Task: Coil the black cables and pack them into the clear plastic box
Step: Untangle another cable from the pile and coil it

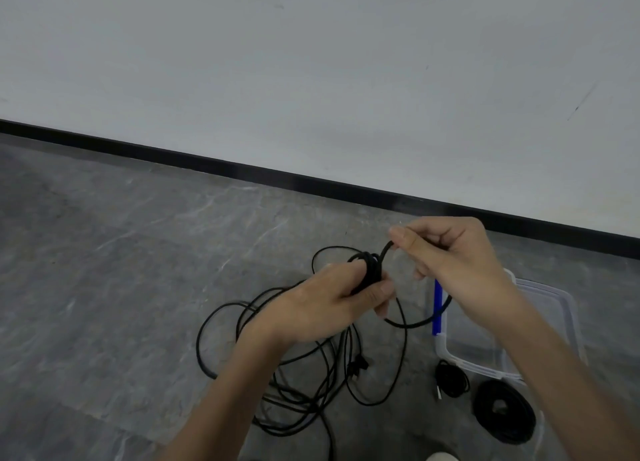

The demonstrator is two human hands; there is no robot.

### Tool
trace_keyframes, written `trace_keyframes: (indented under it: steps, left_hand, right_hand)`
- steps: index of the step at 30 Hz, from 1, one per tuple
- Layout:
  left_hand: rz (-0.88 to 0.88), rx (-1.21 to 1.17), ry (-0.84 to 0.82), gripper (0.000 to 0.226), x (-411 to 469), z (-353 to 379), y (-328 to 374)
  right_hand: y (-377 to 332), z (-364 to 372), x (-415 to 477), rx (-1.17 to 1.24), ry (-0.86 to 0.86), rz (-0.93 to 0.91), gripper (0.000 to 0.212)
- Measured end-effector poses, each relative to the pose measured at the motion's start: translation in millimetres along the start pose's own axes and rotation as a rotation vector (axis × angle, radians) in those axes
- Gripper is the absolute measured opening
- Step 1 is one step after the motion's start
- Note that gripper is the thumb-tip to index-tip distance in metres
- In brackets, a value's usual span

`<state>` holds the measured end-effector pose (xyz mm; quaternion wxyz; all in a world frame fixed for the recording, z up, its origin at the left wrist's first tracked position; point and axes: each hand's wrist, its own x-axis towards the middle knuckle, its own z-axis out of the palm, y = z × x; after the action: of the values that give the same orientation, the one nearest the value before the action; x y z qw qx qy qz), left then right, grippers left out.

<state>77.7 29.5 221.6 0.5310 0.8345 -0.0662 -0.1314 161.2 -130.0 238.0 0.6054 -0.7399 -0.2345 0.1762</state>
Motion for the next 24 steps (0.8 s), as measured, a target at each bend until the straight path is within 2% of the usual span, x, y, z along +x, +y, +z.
trace_keyframes:
  steps: [3,7,11,16,24]
  left_hand:
    - [0.013,-0.064,-0.058,0.017,0.6,4.6,1.7]
    - [0.033,-0.118,-0.101,0.016,1.5,8.7,4.6]
    - [0.061,-0.237,-0.117,0.017,0.1,8.2,10.2]
    - [0.131,-0.339,-0.071,0.019,-1.6,4.1,15.8]
    - [0.132,-0.464,-0.051,0.025,-4.6,0.9,18.9]
  right_hand:
    - [5.4,-4.8,2.8,-0.046,0.048,-0.034,0.019]
    - [13.8,-11.4,5.6,-0.161,0.047,-0.075,0.032]
    - [24.4,-10.5,8.0,-0.262,0.068,-0.121,0.029]
    - [31.9,-3.0,9.6,-0.315,-0.021,-0.080,0.061]
    - [35.6,7.8,9.2,-0.338,-0.167,0.067,0.025]
